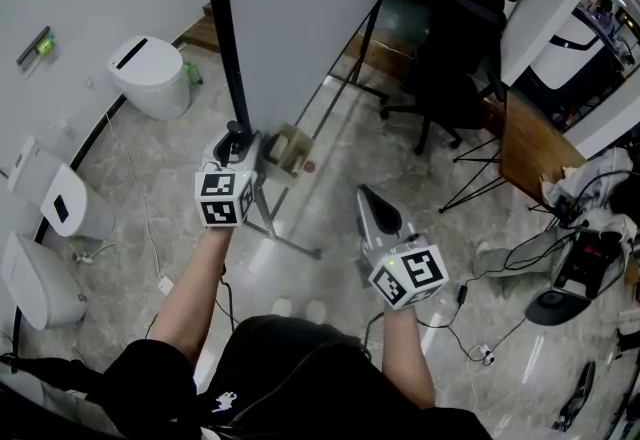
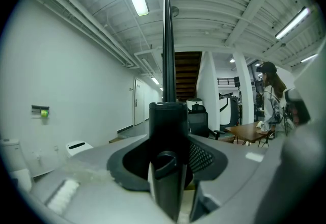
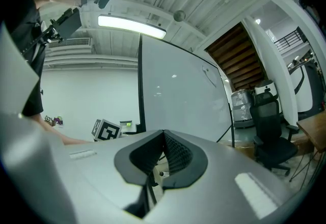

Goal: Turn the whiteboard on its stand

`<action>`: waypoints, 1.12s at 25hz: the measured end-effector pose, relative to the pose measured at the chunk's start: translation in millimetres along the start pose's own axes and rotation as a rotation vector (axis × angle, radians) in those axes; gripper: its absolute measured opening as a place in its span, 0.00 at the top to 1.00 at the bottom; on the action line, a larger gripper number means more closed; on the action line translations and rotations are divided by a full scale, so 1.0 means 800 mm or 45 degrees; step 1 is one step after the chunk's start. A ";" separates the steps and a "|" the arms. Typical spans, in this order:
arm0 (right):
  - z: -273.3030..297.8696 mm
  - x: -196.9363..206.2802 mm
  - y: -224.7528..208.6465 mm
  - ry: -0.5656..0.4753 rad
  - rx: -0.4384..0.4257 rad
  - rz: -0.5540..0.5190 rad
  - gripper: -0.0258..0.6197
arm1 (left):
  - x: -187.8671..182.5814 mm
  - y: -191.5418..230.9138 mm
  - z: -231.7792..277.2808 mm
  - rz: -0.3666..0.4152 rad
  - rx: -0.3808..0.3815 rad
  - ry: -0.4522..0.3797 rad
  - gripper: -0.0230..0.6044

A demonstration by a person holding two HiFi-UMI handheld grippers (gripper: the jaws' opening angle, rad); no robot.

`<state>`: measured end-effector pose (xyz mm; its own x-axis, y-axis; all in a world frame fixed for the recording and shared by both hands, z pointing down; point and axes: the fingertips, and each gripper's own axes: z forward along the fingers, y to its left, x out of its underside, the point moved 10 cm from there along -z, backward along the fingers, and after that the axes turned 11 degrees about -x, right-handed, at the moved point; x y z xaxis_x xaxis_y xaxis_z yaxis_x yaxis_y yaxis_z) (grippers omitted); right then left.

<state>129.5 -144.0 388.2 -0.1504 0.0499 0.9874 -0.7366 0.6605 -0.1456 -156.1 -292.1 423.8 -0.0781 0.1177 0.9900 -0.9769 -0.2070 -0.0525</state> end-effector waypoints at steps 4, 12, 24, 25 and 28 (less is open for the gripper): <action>-0.003 0.002 0.003 -0.004 -0.005 0.002 0.95 | 0.004 0.006 -0.015 0.002 -0.010 0.001 0.66; -0.012 0.001 0.001 -0.010 -0.020 0.007 0.95 | 0.003 0.001 -0.015 0.019 -0.018 -0.011 0.66; -0.019 0.003 0.007 -0.023 -0.040 -0.001 0.95 | -0.002 0.000 -0.038 0.049 -0.055 -0.076 0.56; -0.019 0.003 0.007 -0.023 -0.044 0.001 0.95 | -0.007 0.000 -0.043 0.052 -0.058 -0.092 0.56; -0.019 0.002 0.007 -0.023 -0.055 0.007 0.95 | -0.028 -0.004 -0.056 0.057 -0.064 -0.150 0.56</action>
<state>135.1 -128.9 389.8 -0.1663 0.0402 0.9853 -0.7066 0.6920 -0.1475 -160.4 -250.6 395.9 -0.1005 -0.0062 0.9949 -0.9820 -0.1600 -0.1002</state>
